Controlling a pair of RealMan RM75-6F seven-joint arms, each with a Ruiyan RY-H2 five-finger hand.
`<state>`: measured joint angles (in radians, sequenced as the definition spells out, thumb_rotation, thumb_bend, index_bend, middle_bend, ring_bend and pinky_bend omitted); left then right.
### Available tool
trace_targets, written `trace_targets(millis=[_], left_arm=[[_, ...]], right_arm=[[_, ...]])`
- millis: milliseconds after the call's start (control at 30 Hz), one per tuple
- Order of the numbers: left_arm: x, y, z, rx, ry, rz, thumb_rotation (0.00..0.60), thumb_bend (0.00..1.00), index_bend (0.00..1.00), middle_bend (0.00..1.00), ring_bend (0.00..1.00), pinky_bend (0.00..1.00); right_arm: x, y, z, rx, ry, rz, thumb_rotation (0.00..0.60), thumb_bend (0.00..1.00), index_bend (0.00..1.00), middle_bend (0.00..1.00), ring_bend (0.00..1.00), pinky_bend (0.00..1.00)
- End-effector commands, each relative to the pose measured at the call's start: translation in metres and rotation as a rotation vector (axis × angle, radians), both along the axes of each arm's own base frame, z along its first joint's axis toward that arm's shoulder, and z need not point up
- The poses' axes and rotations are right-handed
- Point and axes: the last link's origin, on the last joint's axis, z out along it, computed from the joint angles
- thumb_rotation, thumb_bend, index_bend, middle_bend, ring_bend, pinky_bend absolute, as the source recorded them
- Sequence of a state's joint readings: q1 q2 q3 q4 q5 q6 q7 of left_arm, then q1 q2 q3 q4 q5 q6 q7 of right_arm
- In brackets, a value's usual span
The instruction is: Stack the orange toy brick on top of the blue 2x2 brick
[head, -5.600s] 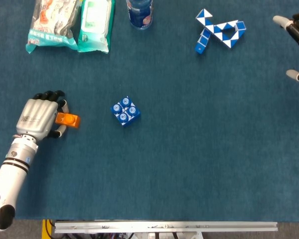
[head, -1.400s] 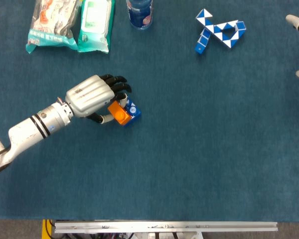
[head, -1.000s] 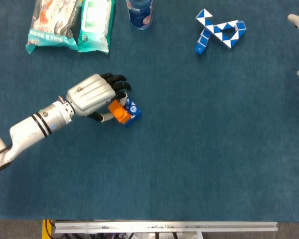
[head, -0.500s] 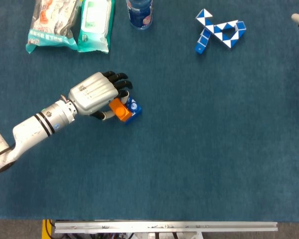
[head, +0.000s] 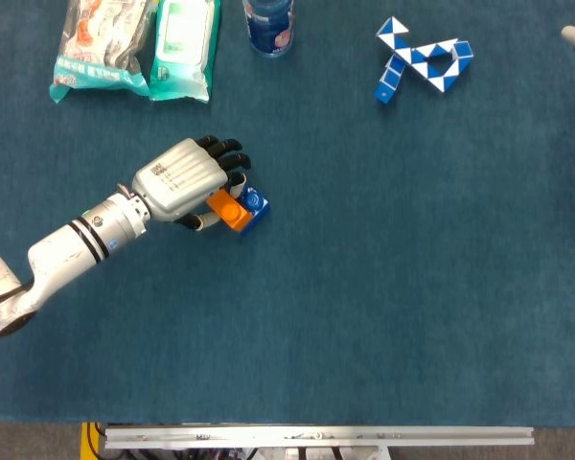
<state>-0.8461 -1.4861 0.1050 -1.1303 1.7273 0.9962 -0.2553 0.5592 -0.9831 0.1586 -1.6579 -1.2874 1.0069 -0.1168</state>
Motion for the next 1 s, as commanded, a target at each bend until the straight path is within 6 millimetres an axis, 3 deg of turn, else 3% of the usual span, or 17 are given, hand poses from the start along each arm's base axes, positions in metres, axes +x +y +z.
trace_targets(millis=[33, 333, 1000], left_arm=[[-0.001, 0.0, -0.001, 0.003, 0.007, 0.003, 0.6, 0.31, 0.62, 0.24, 0.15, 0.25], [0.002, -0.002, 0.003, 0.002, -0.015, 0.031, 0.6, 0.31, 0.43, 0.23, 0.13, 0.25], [0.007, -0.011, 0.005, -0.028, -0.021, 0.077, 0.6, 0.31, 0.33, 0.2, 0.12, 0.25]], right_arm=[[0.0, 0.0, 0.0, 0.0, 0.0, -0.001, 0.6, 0.08, 0.11, 0.27, 0.14, 0.23], [0.0, 0.0, 0.001, -0.002, -0.002, 0.0, 0.6, 0.08, 0.11, 0.27, 0.14, 0.23], [-0.005, 0.0, 0.004, -0.01, -0.009, -0.007, 0.6, 0.08, 0.11, 0.27, 0.14, 0.23]])
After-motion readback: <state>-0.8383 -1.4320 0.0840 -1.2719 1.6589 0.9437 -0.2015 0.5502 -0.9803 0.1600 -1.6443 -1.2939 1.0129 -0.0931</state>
